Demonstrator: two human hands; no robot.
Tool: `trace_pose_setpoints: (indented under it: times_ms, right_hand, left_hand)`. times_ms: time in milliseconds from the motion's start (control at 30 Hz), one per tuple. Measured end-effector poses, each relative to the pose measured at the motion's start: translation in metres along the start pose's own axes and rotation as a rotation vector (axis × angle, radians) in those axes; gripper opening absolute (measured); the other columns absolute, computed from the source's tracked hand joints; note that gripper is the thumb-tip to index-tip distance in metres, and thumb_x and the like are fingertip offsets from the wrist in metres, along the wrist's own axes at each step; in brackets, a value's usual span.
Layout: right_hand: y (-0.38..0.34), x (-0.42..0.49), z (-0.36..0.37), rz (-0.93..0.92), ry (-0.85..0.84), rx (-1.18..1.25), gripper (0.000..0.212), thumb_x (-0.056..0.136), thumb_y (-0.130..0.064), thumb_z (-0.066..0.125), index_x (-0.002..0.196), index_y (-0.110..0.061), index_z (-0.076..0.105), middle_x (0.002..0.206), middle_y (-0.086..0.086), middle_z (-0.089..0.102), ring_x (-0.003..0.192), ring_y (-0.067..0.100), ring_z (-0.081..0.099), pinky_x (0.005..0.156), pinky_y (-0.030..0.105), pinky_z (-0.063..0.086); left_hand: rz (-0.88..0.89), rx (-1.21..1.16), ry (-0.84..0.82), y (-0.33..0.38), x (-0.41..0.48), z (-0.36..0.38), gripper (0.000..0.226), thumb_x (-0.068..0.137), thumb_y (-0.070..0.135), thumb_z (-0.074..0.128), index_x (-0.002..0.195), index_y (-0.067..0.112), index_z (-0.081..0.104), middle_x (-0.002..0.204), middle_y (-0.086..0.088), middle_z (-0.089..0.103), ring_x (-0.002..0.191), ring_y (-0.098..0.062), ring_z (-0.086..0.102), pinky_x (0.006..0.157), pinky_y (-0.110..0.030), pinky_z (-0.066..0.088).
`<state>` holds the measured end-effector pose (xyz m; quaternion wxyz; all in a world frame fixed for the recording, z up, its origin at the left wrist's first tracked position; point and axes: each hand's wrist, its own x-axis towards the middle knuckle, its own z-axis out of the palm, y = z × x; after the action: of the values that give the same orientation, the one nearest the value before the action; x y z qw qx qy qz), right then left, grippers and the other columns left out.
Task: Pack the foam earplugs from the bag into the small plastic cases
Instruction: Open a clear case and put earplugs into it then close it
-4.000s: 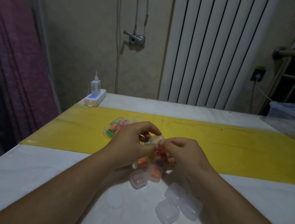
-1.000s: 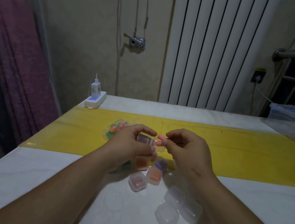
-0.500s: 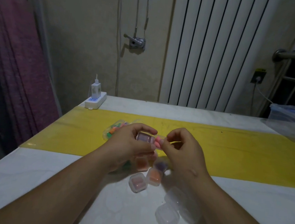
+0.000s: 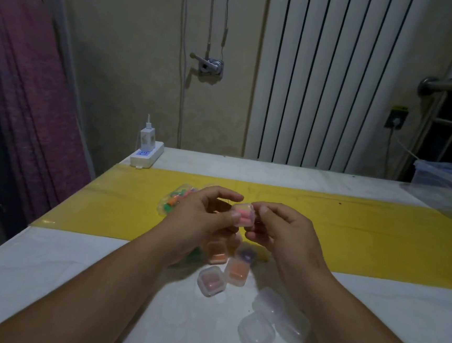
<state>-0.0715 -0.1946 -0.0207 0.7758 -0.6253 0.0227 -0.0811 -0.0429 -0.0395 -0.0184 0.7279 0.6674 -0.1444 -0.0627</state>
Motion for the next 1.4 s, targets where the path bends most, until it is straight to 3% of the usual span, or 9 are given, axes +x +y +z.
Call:
trace_pose_setpoints:
  times_ms: [100, 167, 367, 667, 833, 1033, 1167, 1267, 1400]
  right_hand:
    - [0.0, 0.001, 0.0, 0.016, -0.055, -0.016, 0.024, 0.098, -0.018, 0.054, 0.093, -0.003, 0.072, 0.089, 0.02, 0.073, 0.072, 0.023, 0.068, 0.059, 0.027, 0.056]
    - [0.001, 0.0, -0.002, 0.019, -0.09, -0.101, 0.021, 0.095, -0.024, 0.062, 0.094, -0.008, 0.075, 0.088, 0.013, 0.076, 0.074, 0.021, 0.071, 0.06, 0.026, 0.056]
    - [0.005, 0.002, -0.003, 0.018, -0.017, -0.136, 0.009, 0.088, -0.016, 0.072, 0.092, -0.009, 0.075, 0.079, 0.005, 0.074, 0.063, 0.009, 0.063, 0.051, 0.022, 0.05]
    - [-0.005, 0.014, -0.014, -0.212, 0.085, -0.395, 0.004, 0.088, -0.021, 0.072, 0.086, -0.018, 0.072, 0.076, -0.002, 0.074, 0.068, 0.01, 0.068, 0.062, 0.024, 0.055]
    - [-0.007, 0.021, -0.03, -0.159, -0.013, -0.695, 0.002, 0.088, -0.022, 0.071, 0.088, -0.02, 0.072, 0.083, -0.005, 0.074, 0.079, 0.013, 0.067, 0.078, 0.036, 0.053]
    - [-0.01, 0.019, -0.03, -0.014, -0.09, -0.918, 0.013, 0.079, -0.023, 0.08, 0.076, -0.014, 0.07, 0.071, 0.0, 0.073, 0.075, 0.019, 0.069, 0.072, 0.035, 0.055]
    - [-0.016, 0.013, -0.03, 0.075, -0.155, -1.038, 0.016, 0.075, -0.023, 0.083, 0.068, -0.013, 0.073, 0.061, -0.004, 0.068, 0.061, 0.01, 0.06, 0.059, 0.025, 0.048]
    - [-0.014, 0.01, -0.028, 0.087, -0.201, -1.128, 0.011, 0.074, -0.023, 0.084, 0.068, -0.017, 0.077, 0.057, -0.009, 0.067, 0.058, 0.006, 0.059, 0.06, 0.022, 0.049]
    - [-0.007, 0.01, -0.021, 0.003, -0.171, -1.23, 0.011, 0.073, -0.034, 0.084, 0.075, -0.028, 0.075, 0.077, -0.011, 0.066, 0.071, 0.007, 0.062, 0.065, 0.025, 0.05]
  left_hand:
    - [0.021, 0.039, 0.033, 0.002, 0.001, -0.002, 0.028, 0.084, -0.003, 0.068, 0.109, 0.009, 0.062, 0.089, -0.014, 0.073, 0.08, -0.027, 0.073, 0.064, -0.03, 0.059]
    - [0.017, 0.067, 0.034, 0.002, 0.001, -0.003, 0.029, 0.083, -0.001, 0.07, 0.109, 0.01, 0.063, 0.092, -0.016, 0.072, 0.083, -0.03, 0.072, 0.064, -0.03, 0.058]
    - [0.027, 0.11, 0.139, -0.001, 0.006, -0.003, 0.014, 0.092, 0.019, 0.062, 0.105, 0.018, 0.067, 0.098, -0.008, 0.07, 0.075, -0.019, 0.067, 0.061, -0.031, 0.059]
    - [0.172, 0.351, 0.302, -0.009, 0.011, -0.011, 0.006, 0.091, 0.023, 0.065, 0.092, 0.025, 0.071, 0.083, 0.007, 0.068, 0.071, -0.009, 0.06, 0.056, -0.021, 0.047]
    - [0.189, 0.417, 0.343, -0.009, 0.011, -0.011, 0.007, 0.091, 0.024, 0.064, 0.092, 0.026, 0.071, 0.082, 0.01, 0.067, 0.076, -0.007, 0.06, 0.066, -0.031, 0.054]
    - [0.175, 0.46, 0.363, -0.007, 0.011, -0.011, 0.008, 0.091, 0.023, 0.064, 0.093, 0.028, 0.07, 0.084, 0.011, 0.066, 0.079, -0.008, 0.061, 0.074, -0.042, 0.059]
    - [0.187, 0.466, 0.382, -0.007, 0.011, -0.012, 0.008, 0.091, 0.022, 0.064, 0.093, 0.027, 0.07, 0.084, 0.01, 0.066, 0.08, -0.011, 0.061, 0.074, -0.047, 0.058]
    - [0.185, 0.463, 0.413, -0.008, 0.013, -0.014, 0.01, 0.091, 0.02, 0.063, 0.092, 0.027, 0.07, 0.082, 0.01, 0.065, 0.08, -0.011, 0.062, 0.072, -0.05, 0.058]
    - [0.207, 0.509, 0.454, -0.011, 0.016, -0.017, 0.012, 0.091, 0.018, 0.062, 0.09, 0.027, 0.07, 0.082, 0.011, 0.065, 0.08, -0.012, 0.062, 0.071, -0.049, 0.057]
